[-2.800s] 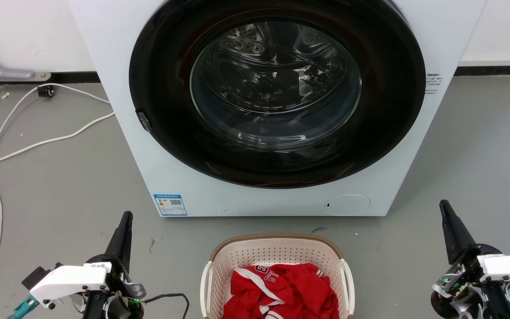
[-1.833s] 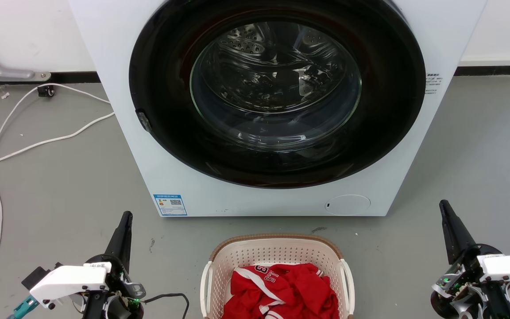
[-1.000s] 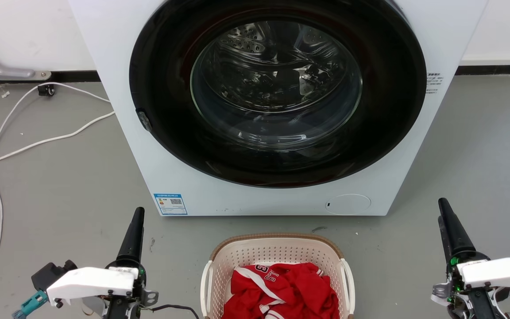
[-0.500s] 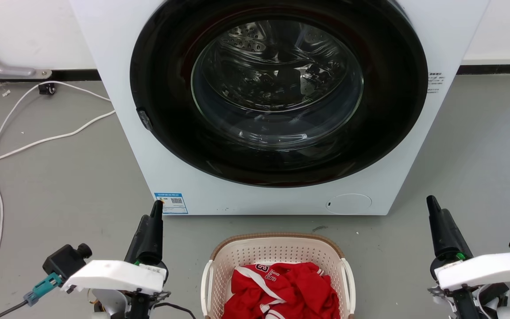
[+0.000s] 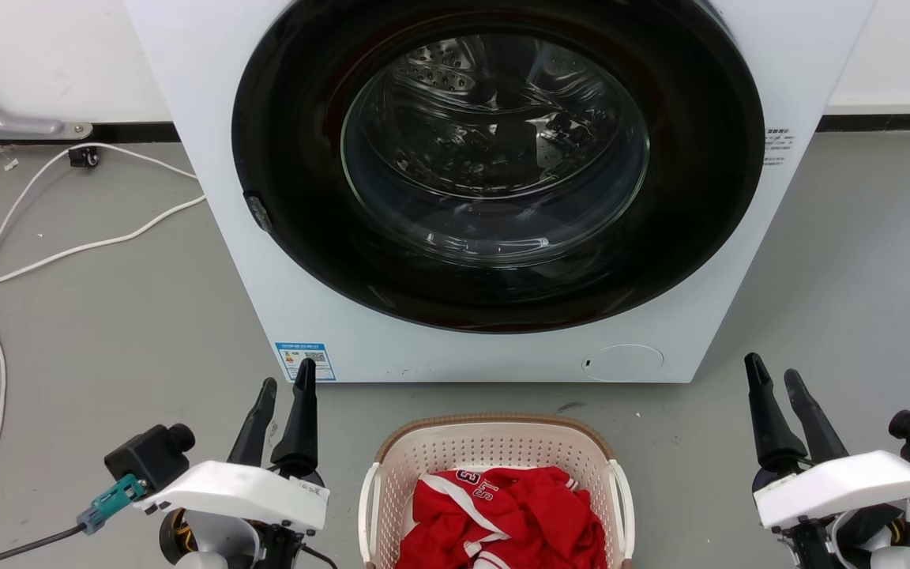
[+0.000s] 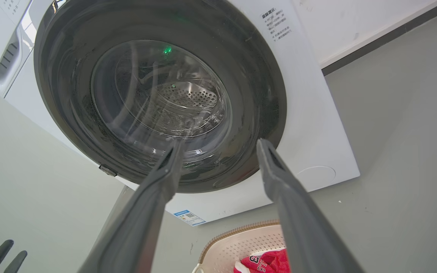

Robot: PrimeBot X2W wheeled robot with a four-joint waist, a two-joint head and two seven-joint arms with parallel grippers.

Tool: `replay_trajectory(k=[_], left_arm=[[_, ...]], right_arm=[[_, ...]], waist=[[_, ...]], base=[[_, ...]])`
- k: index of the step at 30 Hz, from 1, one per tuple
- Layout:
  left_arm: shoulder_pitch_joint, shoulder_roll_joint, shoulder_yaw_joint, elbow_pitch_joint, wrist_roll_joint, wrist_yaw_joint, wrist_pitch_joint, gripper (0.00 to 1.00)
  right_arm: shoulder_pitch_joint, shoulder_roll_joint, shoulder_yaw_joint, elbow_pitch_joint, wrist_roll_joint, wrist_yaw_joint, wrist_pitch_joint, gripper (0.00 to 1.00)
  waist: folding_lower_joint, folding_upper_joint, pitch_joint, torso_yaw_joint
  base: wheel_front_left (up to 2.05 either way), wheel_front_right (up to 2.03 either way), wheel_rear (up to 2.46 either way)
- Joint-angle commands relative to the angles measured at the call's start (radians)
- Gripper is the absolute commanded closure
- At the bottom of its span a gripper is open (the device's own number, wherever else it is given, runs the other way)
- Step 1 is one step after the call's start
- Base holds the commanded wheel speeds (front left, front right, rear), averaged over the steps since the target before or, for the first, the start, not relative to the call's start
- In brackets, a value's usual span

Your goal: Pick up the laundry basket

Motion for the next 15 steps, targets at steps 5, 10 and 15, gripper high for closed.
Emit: replay_trajectory(k=[5, 10, 15], left_arm=[[-0.026, 0.003, -0.013, -0.011, 0.090, 0.008, -0.024, 0.00], [-0.025, 0.003, -0.025, -0.017, 0.156, 0.012, -0.039, 0.00], [-0.024, 0.003, -0.035, -0.019, 0.217, 0.018, -0.054, 0.00]], right_arm=[[-0.001, -0.001, 0.005, -0.027, -0.094, 0.000, -0.013, 0.00], [0.003, -0.001, 0.007, -0.033, -0.160, 0.000, -0.019, 0.00], [0.006, -0.001, 0.010, -0.040, -0.220, 0.000, -0.022, 0.00]], waist=[[0.0000, -0.0001, 0.001, 0.000], [0.0000, -0.0001, 0.003, 0.001], [0.0000, -0.0001, 0.005, 0.002]], base=[[0.00, 0.00, 0.00], [0.00, 0.00, 0.00], [0.00, 0.00, 0.00]])
